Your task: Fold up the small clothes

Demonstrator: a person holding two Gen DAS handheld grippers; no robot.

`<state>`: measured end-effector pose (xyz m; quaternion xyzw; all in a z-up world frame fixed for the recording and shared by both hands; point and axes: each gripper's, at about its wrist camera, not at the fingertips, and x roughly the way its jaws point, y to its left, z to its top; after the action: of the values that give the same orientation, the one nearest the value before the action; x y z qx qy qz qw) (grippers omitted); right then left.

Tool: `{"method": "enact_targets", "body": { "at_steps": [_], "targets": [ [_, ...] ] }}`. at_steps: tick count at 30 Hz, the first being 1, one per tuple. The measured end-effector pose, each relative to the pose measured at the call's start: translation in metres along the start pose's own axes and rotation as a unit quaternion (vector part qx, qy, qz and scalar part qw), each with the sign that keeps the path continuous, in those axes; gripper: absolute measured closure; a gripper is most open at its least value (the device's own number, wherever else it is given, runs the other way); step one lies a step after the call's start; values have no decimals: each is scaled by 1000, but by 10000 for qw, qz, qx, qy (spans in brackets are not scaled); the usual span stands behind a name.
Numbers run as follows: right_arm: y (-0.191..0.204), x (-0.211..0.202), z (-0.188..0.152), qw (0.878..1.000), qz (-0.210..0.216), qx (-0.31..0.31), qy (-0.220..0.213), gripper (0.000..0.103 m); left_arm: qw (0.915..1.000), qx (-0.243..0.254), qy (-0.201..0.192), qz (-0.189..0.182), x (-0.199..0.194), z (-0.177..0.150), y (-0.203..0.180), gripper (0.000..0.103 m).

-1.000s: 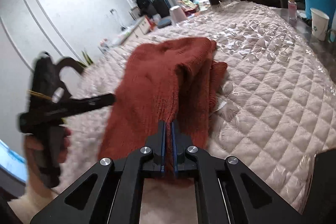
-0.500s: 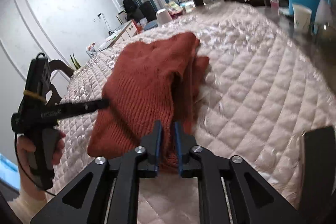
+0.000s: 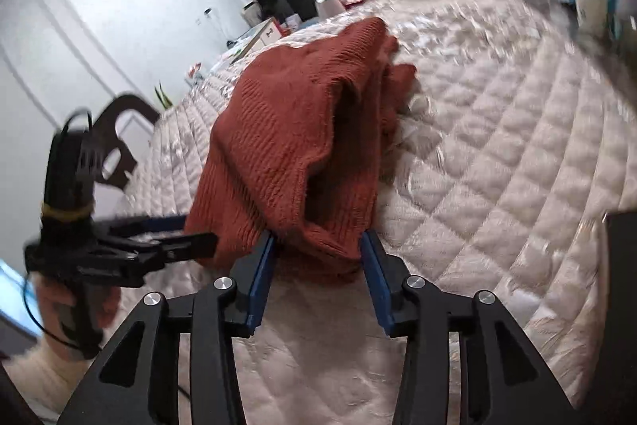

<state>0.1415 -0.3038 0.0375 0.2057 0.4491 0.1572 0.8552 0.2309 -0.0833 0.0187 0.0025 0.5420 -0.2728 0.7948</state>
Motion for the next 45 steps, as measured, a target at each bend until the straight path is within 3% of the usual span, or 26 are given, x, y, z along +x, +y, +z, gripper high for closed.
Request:
{"method": "enact_targets", "body": {
  "at_steps": [1,3,8,10,11,12,14,16,18,20,21,22,25,27,29,30,31,34,38,44,45],
  "targets": [
    [-3,-1,0,9996,249,134,60,84,10000,46,5,-3,-1,-1,-1,75],
    [-1,-8,0,9992,342,183,5,86,10000,19,19,-89,-7,-1,0,83],
    [-6,-18,-3,9919,1113,604,135,89,9998,158,-118,-12,-22,-8,3,84],
    [-6,-12,-10,9942,840,592,323,89,9999,85,-41,39,-20,-10,11,84],
    [-6,-6,-14,9973,415,463,404,89,10000,69,1,8,-19,-11,13,84],
    [-8,-2,-17,9974,256,430,510,89,10000,-20,24,-54,-19,-12,17,84],
    [-8,6,-21,9947,287,427,893,89,10000,3,25,-43,-21,-12,18,83],
    [-1,2,-19,9963,-48,140,843,84,10000,-4,54,9,-25,-13,21,80],
    [6,-6,-13,9975,-298,-81,630,76,9998,-38,56,-191,-30,-10,21,78],
    [12,-14,-4,9981,-437,-255,358,74,9999,-59,-130,-68,-41,-6,22,59],
    [15,-18,1,9980,-500,-332,200,69,9996,-17,-276,1,-47,-3,22,42],
    [18,-22,6,9975,-576,-406,34,63,9991,-8,-419,49,-53,0,23,31],
    [29,-37,20,9934,-859,-622,-435,63,9977,-176,-648,20,-68,11,32,30],
    [26,-48,27,9935,-776,-579,-599,62,9975,-230,-662,24,-72,17,38,28],
    [17,-54,36,9945,-651,-302,-764,51,9974,-163,-683,172,-69,26,41,25],
    [11,-52,42,9956,-516,-89,-779,40,9970,-181,-716,234,-67,31,44,25],
    [7,-45,48,9964,-399,9,-743,35,9966,-253,-753,220,-65,37,47,24],
    [3,-21,59,9975,-463,199,-495,35,9963,-391,-760,-5,-56,51,50,21],
    [5,4,58,9995,-75,267,-173,35,9972,-282,-690,9,-42,69,42,16],
    [-7,34,45,9948,-1000,121,178,35,9975,-421,-571,44,-21,96,47,14],
    [-9,34,45,9951,-974,109,129,35,9976,-410,-553,47,-18,99,47,13]
  ]
}}
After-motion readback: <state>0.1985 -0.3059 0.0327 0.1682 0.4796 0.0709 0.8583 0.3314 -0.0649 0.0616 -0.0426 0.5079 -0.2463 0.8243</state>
